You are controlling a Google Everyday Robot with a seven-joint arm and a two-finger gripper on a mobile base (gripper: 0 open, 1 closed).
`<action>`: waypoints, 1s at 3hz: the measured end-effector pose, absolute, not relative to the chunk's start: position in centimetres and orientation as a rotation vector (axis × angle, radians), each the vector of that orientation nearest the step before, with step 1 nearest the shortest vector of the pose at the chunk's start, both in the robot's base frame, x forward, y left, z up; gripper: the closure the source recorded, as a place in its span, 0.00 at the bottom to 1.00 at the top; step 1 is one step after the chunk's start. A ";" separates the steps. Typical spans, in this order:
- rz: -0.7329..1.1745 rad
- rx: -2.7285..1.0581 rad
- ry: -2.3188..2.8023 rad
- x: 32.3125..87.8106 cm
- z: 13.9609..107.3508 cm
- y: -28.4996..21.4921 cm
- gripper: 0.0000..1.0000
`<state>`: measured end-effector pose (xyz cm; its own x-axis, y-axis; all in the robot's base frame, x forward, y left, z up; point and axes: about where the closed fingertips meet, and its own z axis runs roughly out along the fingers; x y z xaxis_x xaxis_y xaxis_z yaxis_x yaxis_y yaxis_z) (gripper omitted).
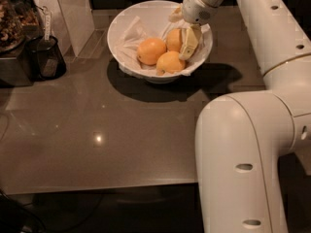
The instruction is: Pick orange from white bowl
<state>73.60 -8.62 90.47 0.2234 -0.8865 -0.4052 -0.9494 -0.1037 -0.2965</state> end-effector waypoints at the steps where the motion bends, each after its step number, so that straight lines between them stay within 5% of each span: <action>1: 0.107 -2.031 1.691 74.2 90.5 -10.4 0.09; 3: 0.076 -2.050 1.669 74.9 90.0 -11.7 0.03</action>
Offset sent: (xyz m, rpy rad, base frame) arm 0.0207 -0.0666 0.0216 -0.1372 0.0015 0.0233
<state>74.89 -11.72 90.02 0.2499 -0.9056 -0.3428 -0.9331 -0.1306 -0.3351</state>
